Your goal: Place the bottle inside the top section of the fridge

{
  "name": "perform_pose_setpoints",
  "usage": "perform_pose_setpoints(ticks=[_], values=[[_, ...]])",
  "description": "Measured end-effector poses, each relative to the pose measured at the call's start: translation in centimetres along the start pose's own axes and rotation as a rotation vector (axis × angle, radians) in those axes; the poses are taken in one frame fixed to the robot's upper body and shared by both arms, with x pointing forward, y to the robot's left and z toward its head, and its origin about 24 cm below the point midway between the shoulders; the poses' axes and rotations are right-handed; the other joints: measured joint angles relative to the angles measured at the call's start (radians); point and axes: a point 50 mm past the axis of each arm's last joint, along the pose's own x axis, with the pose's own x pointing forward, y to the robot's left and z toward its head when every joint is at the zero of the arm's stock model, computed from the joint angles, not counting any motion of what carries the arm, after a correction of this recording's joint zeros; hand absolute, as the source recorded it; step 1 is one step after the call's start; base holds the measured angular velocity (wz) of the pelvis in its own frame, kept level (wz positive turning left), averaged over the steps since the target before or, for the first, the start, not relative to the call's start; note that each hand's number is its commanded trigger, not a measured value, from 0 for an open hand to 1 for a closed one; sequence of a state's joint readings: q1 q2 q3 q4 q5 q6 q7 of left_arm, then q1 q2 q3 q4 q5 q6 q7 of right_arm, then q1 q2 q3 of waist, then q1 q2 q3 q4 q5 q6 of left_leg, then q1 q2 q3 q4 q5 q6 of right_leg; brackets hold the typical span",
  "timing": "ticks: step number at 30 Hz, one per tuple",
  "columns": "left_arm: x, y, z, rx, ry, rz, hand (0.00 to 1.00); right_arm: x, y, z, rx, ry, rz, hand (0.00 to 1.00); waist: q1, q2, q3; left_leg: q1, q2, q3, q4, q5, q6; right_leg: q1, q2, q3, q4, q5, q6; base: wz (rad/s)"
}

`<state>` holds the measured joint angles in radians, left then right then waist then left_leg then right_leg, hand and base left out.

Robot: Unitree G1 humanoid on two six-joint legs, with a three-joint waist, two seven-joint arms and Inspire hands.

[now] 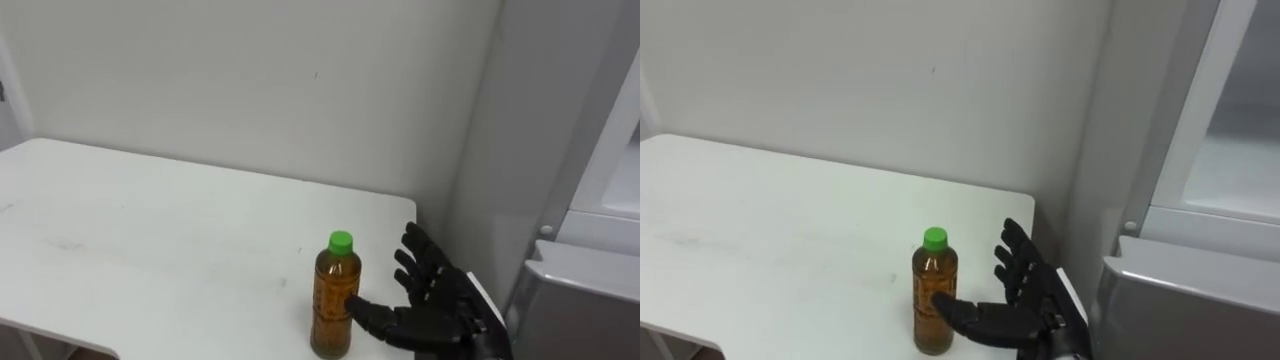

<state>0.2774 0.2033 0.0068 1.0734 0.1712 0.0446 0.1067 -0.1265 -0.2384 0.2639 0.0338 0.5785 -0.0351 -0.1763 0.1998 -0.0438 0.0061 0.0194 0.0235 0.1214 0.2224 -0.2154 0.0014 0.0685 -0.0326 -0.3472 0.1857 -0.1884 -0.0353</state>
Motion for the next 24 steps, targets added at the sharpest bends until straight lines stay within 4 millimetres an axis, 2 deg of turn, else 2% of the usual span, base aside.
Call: perform_pose_setpoints(ticks=[6, 11, 17, 24], values=[[0.0, 0.1, 0.2, -0.001, -0.009, 0.002, 0.0, 0.4, -0.1, -0.3, -0.018, 0.014, -0.039, 0.0, 0.001, -0.003, -0.002, -0.002, 0.0, -0.018, 0.003, 0.001, 0.002, 0.002, -0.004, -0.009, 0.0, -0.002, 0.003, 0.06], [0.0, 0.0, 0.1, 0.0, 0.003, -0.001, 0.0, 0.5, -0.4, -1.1, -0.069, 0.04, -0.072, 0.0, 0.002, 0.001, 0.0021, -0.004, 0.0, -0.022, 0.003, 0.001, 0.002, 0.002, -0.004, -0.012, 0.001, -0.002, 0.003, 0.01], [0.0, 0.0, 0.0, 0.001, 0.01, -0.012, 0.0, 0.6, -0.6, -1.0, -0.105, 0.031, -0.125, 0.0, 0.008, 0.004, 0.0061, -0.01, 0.0, -0.021, -0.001, 0.001, 0.002, -0.001, -0.004, -0.011, 0.0, -0.003, 0.004, 0.0], [-0.1, -0.1, 0.2, 0.011, -0.002, -0.012, 0.0, 1.1, -0.9, -2.1, -0.242, 0.055, -0.141, 0.0, 0.029, -0.006, 0.0028, -0.007, -0.003, -0.019, 0.002, 0.004, 0.005, 0.001, -0.008, -0.016, 0.0, -0.004, 0.006, 0.01]])
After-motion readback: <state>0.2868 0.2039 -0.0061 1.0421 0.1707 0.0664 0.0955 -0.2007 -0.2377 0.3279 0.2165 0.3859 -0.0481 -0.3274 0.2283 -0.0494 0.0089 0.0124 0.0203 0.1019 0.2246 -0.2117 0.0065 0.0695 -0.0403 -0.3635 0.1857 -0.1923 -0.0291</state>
